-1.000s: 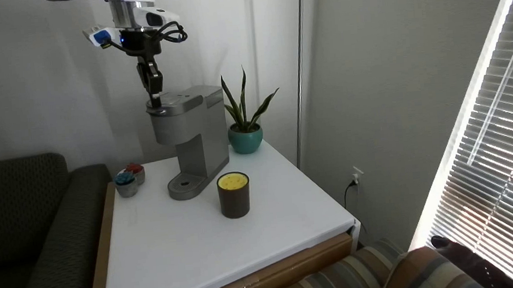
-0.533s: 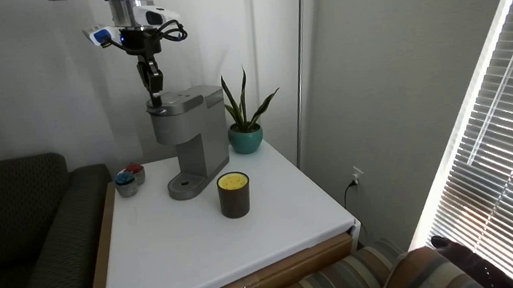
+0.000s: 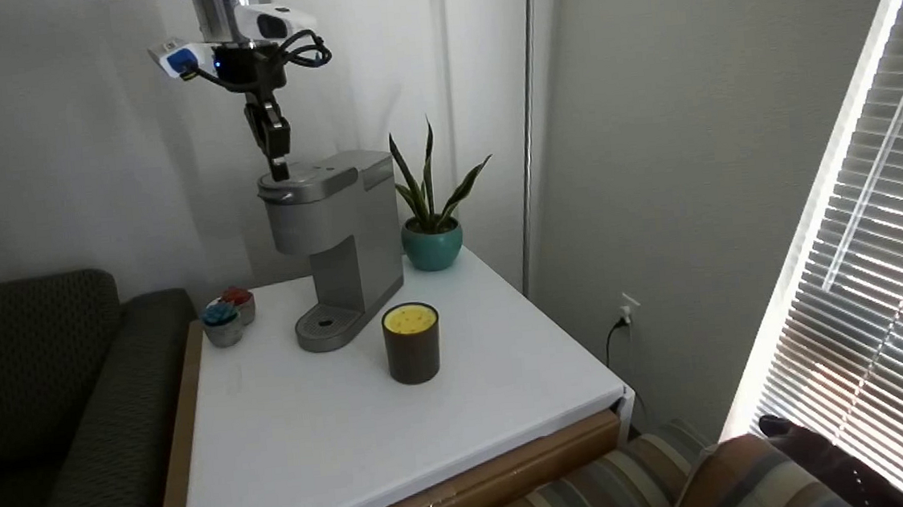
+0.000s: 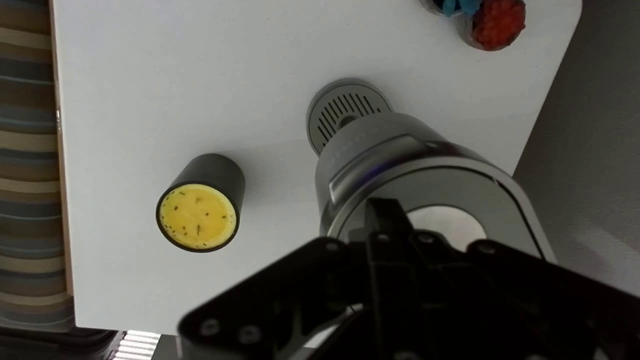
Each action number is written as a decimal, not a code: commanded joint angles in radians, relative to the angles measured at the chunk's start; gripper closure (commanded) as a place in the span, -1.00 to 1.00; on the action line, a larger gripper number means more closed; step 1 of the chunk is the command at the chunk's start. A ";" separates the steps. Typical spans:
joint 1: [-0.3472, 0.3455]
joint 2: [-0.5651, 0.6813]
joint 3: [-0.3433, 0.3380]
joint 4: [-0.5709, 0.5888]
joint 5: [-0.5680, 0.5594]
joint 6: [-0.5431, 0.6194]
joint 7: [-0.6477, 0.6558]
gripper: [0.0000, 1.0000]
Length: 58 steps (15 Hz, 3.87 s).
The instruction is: Open the grey coffee maker then close it
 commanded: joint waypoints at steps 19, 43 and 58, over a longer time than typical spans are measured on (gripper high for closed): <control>-0.006 -0.029 0.017 -0.087 0.012 -0.045 0.036 1.00; -0.001 -0.039 0.010 -0.131 -0.006 0.096 0.078 1.00; -0.010 -0.122 -0.005 -0.124 -0.059 0.008 0.059 1.00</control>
